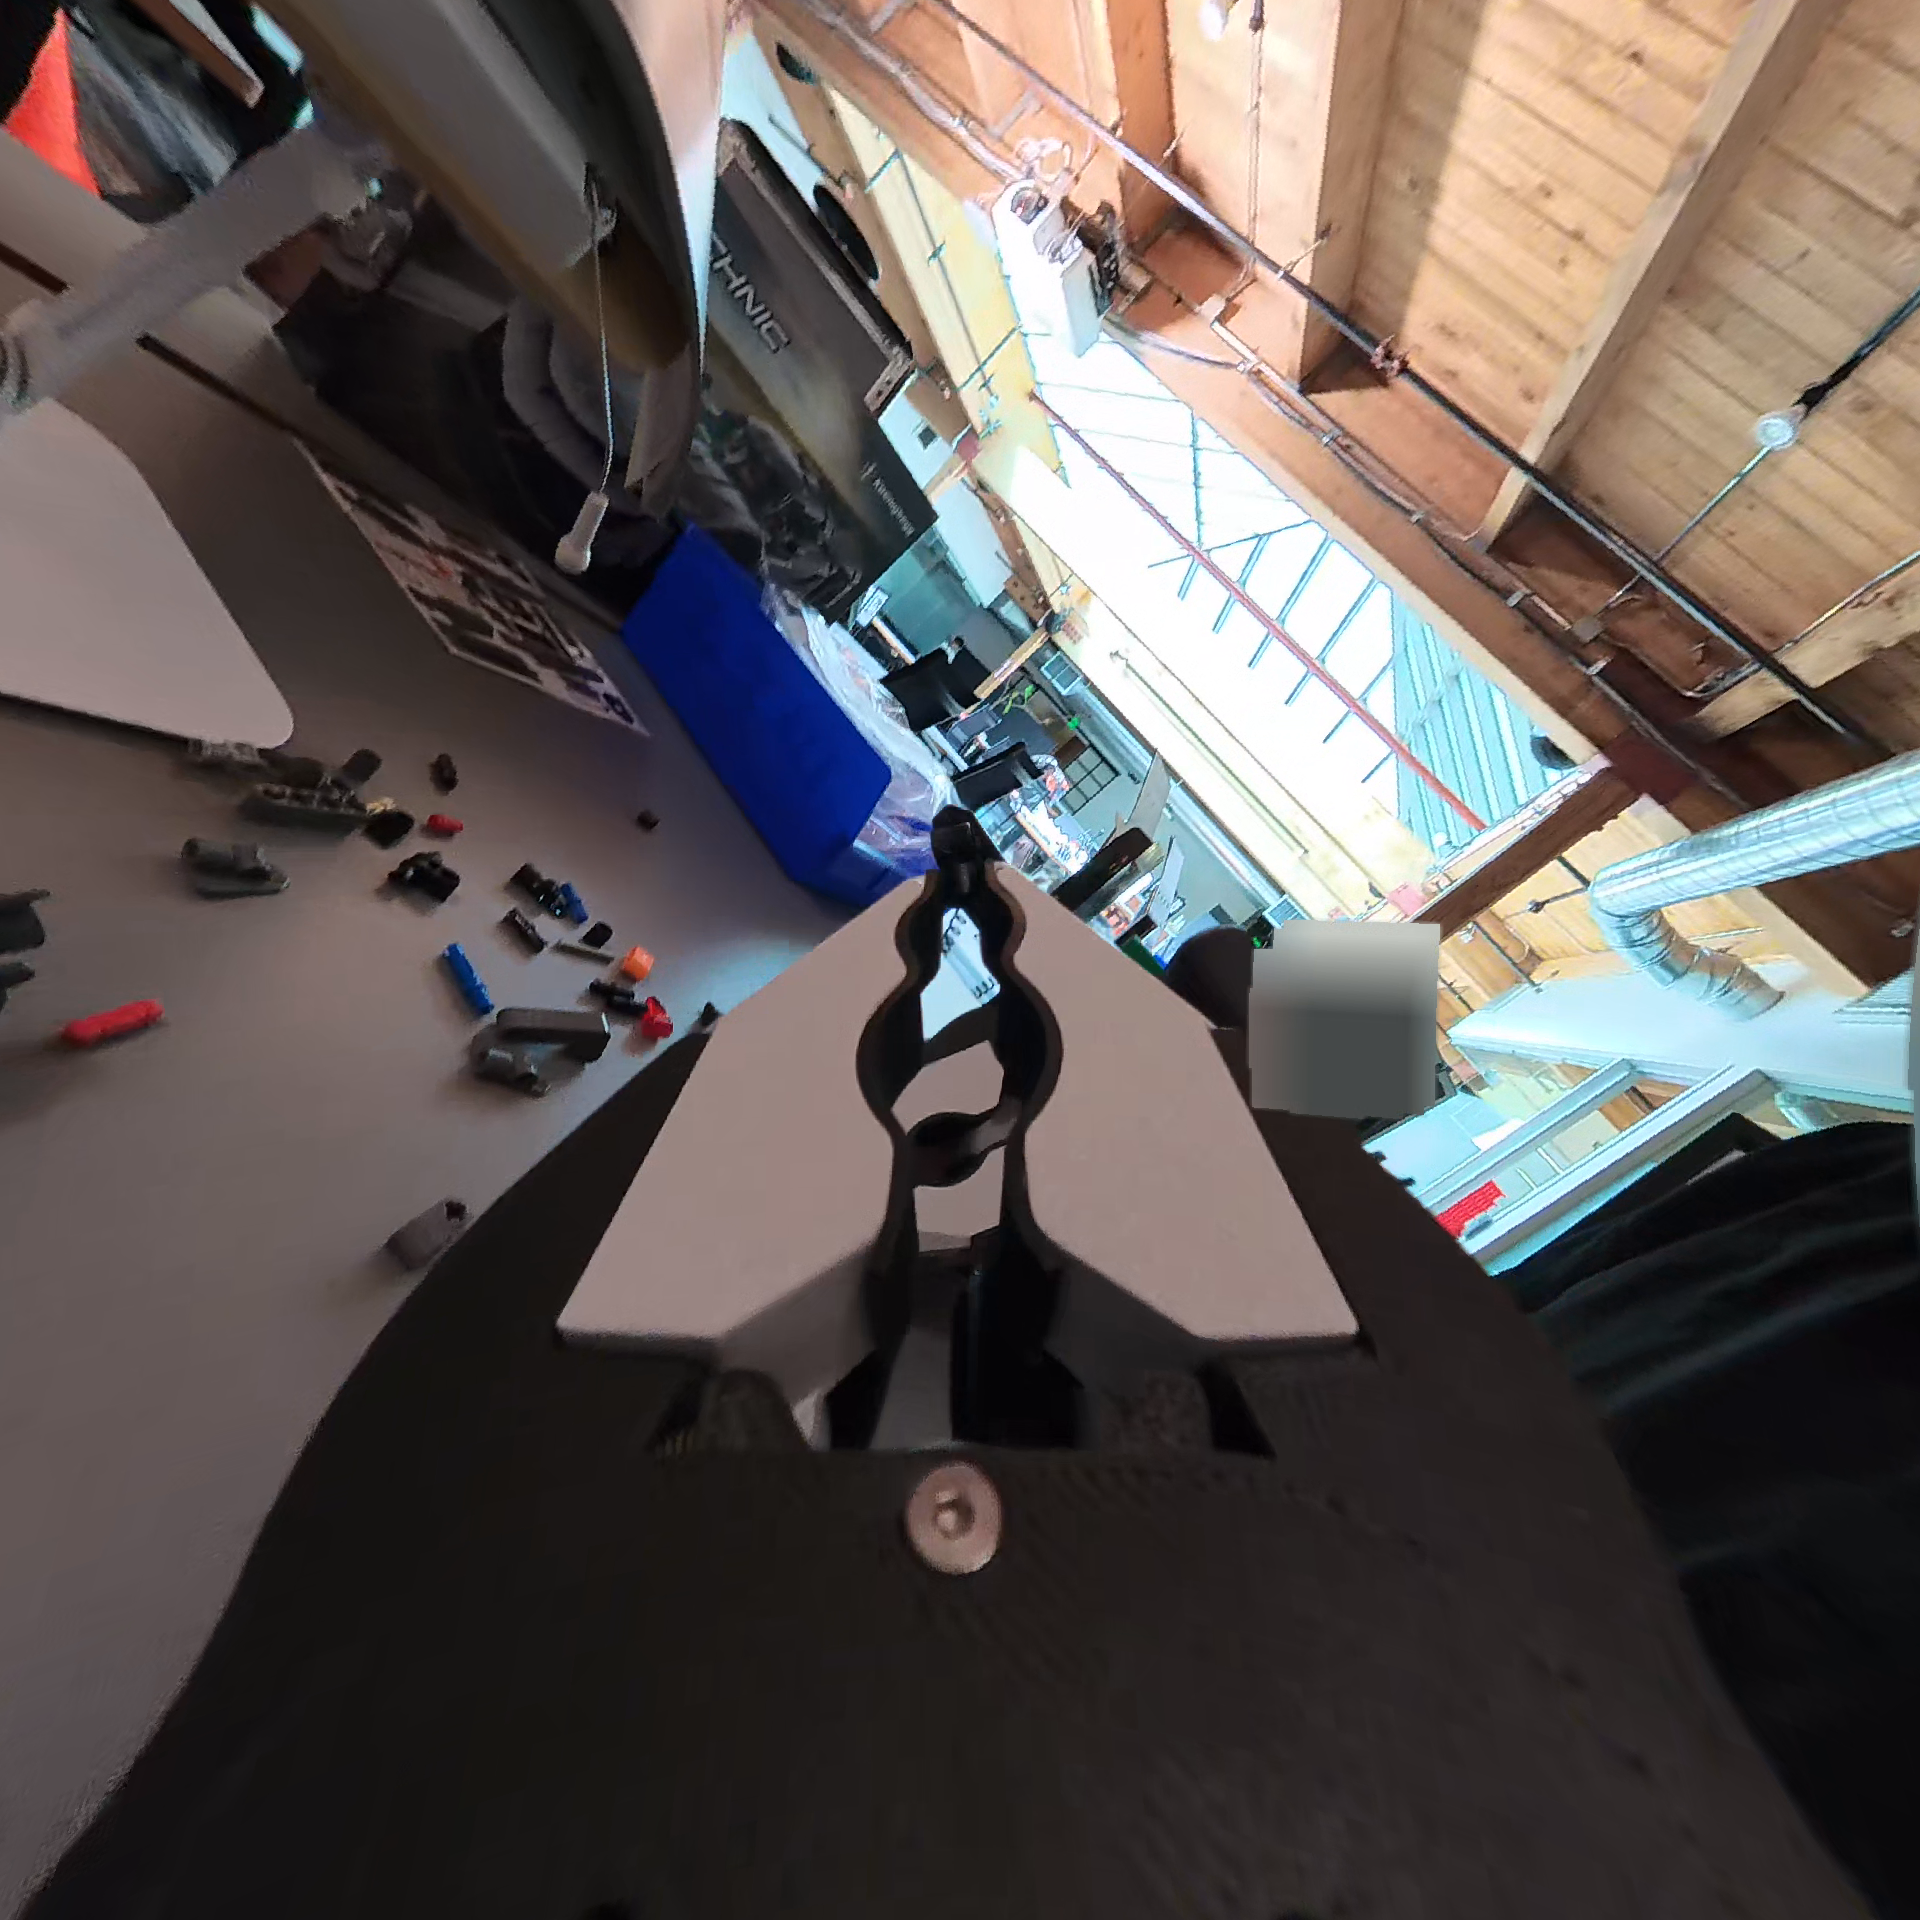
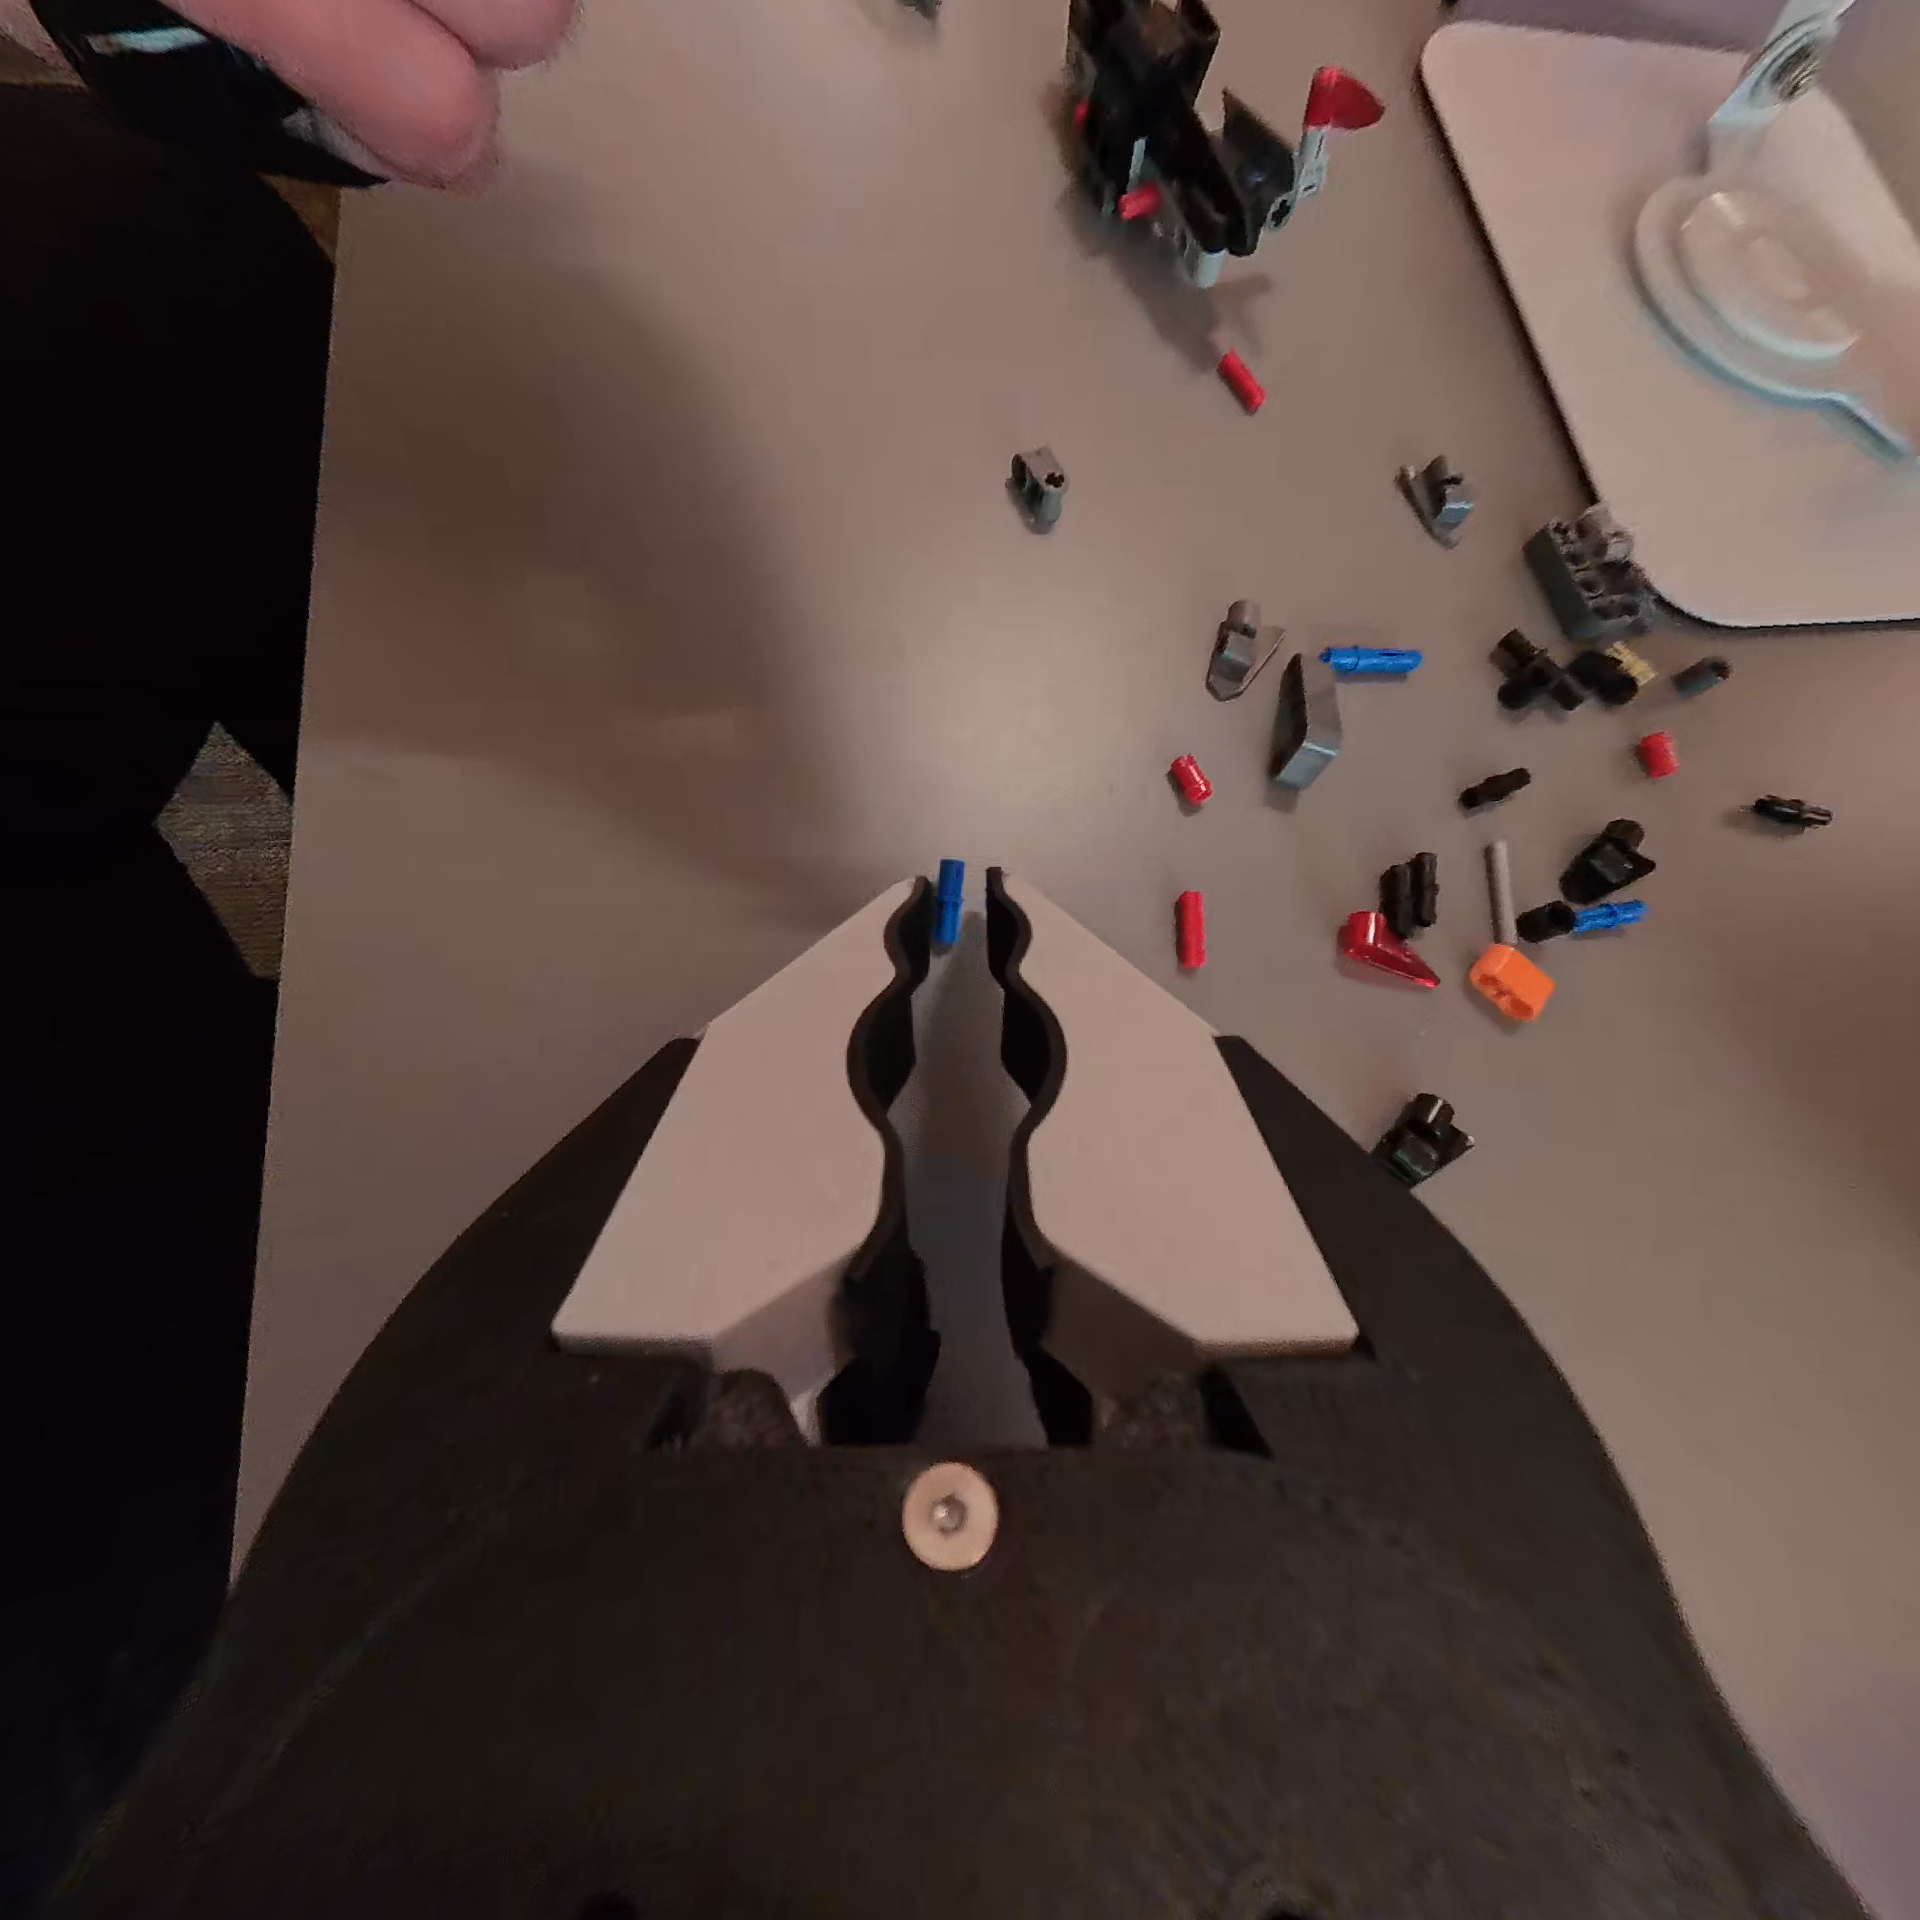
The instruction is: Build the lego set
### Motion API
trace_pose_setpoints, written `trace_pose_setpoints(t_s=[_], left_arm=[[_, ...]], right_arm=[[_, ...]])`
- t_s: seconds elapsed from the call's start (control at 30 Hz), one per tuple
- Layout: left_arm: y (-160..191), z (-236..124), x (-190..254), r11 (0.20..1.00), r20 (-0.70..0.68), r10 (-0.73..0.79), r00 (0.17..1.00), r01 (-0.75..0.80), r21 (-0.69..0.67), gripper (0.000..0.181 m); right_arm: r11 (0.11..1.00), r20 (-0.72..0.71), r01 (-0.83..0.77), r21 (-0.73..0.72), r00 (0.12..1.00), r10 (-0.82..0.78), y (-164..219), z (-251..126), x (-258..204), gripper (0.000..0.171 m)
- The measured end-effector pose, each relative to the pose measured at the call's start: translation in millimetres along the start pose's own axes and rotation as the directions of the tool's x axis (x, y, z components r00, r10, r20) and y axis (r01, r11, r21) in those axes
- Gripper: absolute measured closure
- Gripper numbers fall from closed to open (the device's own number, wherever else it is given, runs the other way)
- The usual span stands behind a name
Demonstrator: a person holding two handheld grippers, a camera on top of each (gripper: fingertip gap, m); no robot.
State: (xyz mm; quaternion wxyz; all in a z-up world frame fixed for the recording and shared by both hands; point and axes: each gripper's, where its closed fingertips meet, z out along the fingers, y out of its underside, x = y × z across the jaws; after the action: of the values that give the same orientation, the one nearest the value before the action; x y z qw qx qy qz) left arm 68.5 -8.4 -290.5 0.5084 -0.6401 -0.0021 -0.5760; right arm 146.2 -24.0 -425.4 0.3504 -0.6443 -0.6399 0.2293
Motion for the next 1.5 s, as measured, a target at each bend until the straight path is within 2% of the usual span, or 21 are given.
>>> trace_pose_setpoints(t_s=[0.17,0.3,0.4,0.53,0.63,0.7,0.87,1.07,1.23,1.33,1.43,1.5], left_arm=[[15,4,-9,0.998,0.034,-0.012,0.999,0.014,-0.062,0.177],[31,9,-9,0.988,0.051,0.005,0.999,0.003,-0.157,0.177],[47,14,-9,0.962,0.060,0.038,0.997,-0.020,-0.274,0.177],[64,18,-9,0.916,0.072,0.090,0.993,-0.054,-0.398,0.177],[73,20,-7,0.886,0.073,0.108,0.991,-0.063,-0.459,0.177],[77,23,-6,0.880,0.066,0.092,0.994,-0.050,-0.473,0.177],[83,27,-7,0.873,0.062,0.054,0.997,-0.018,-0.487,0.177],[82,31,-5,0.877,0.039,-0.007,0.999,0.025,-0.480,0.177],[72,37,-4,0.898,0.032,-0.004,0.999,0.017,-0.439,0.176],[55,39,-1,0.931,0.017,-0.001,1.000,0.007,-0.364,0.171],[39,36,4,0.948,0.006,0.102,0.995,-0.096,-0.303,0.169],[40,33,8,0.922,0.009,0.233,0.972,-0.218,-0.320,0.166]], right_arm=[[1.000,0.016,-0.007,-0.026,1.000,0.008,3,-4,1,0.152],[0.996,0.008,0.043,0.079,0.999,-0.044,-22,-25,7,0.151],[0.973,-0.005,0.161,0.167,0.987,-0.162,-56,-45,11,0.148],[0.920,-0.045,0.355,0.166,0.935,-0.353,-81,-54,18,0.148],[0.874,-0.015,0.468,0.131,0.882,-0.471,-82,-50,13,0.151],[0.833,-0.014,0.544,0.098,0.838,-0.545,-79,-46,9,0.156],[0.785,-0.021,0.616,0.057,0.787,-0.616,-73,-39,6,0.166],[0.792,-0.034,0.606,0.079,0.795,-0.605,-72,-43,8,0.170],[0.861,-0.025,0.483,0.158,0.874,-0.485,-74,-48,15,0.171],[0.915,0.010,0.300,0.270,0.949,-0.314,-80,-56,24,0.171],[0.906,0.151,-0.025,0.423,0.988,-0.044,-90,-73,39,0.171],[0.819,0.294,-0.275,0.503,0.946,0.138,-95,-88,53,0.171]])
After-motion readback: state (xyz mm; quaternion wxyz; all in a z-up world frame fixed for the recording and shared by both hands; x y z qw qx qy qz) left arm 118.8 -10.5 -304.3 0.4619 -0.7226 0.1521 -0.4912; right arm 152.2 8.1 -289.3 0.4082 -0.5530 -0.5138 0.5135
